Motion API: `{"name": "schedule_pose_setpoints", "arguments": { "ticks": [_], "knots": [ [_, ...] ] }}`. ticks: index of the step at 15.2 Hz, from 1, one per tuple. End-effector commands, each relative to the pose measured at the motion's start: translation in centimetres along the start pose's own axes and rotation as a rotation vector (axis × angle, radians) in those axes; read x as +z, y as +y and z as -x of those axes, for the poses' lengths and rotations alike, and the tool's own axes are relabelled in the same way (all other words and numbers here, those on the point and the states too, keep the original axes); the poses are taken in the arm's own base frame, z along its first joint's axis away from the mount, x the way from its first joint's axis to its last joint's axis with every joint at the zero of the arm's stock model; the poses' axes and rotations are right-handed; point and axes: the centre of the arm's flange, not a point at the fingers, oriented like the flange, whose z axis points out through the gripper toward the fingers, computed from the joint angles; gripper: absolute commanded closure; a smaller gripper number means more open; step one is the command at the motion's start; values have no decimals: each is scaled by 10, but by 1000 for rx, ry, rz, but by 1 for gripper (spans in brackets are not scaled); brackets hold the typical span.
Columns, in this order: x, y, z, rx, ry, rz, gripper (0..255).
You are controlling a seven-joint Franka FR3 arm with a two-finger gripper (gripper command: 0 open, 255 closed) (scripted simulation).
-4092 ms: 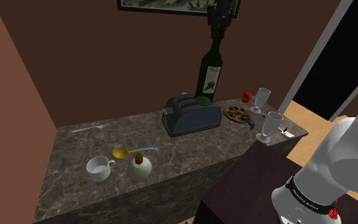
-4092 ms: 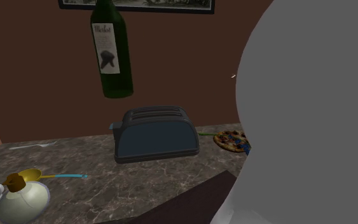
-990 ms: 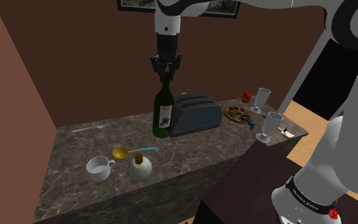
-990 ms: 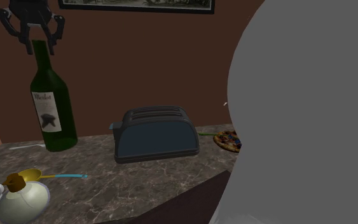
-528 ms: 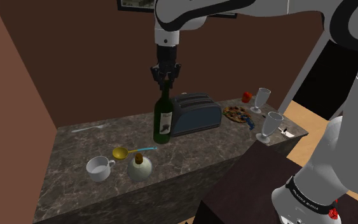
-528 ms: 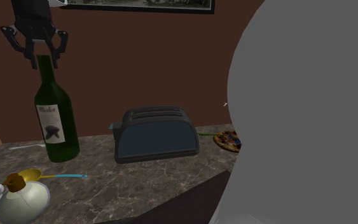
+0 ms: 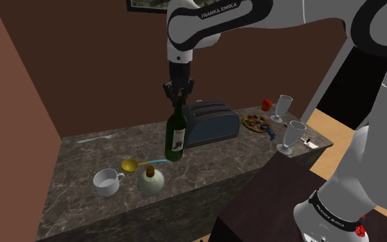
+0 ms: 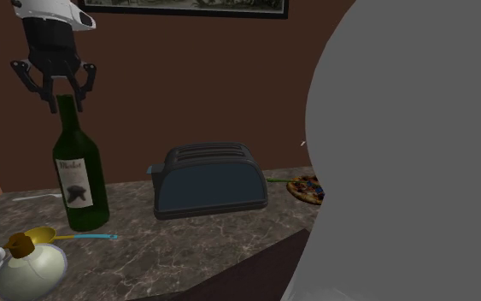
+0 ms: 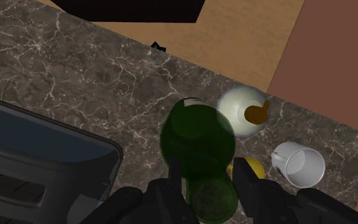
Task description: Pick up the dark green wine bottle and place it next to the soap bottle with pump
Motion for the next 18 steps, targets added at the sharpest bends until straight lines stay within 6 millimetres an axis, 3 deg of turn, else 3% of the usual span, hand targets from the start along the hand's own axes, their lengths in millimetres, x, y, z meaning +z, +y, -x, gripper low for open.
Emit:
{"name": "schedule_pose_setpoints", "arguments": {
  "ticks": [1, 18],
  "knots": [
    [10, 0, -1, 0, 1, 0, 255],
    [99, 4, -10, 0, 1, 0, 255]
  ]
}}
